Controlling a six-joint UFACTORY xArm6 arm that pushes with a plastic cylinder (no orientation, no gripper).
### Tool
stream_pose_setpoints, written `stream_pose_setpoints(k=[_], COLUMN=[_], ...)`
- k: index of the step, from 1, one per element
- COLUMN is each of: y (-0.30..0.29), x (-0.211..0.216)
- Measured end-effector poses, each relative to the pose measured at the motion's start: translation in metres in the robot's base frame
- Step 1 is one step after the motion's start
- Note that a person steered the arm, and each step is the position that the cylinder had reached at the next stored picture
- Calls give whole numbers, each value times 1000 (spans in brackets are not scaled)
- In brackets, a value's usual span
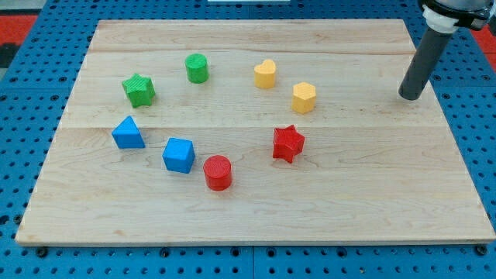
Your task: Move the red circle to the red star
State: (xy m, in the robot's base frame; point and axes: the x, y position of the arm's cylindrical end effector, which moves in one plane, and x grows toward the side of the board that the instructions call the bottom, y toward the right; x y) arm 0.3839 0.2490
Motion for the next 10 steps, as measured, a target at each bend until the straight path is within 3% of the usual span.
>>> stream_pose_setpoints(k=[1,2,3,4,5,6,8,10], y=[0,-4,-31,-106,-216,-323,-309,-272], x=[0,45,123,187,217,206,163,150])
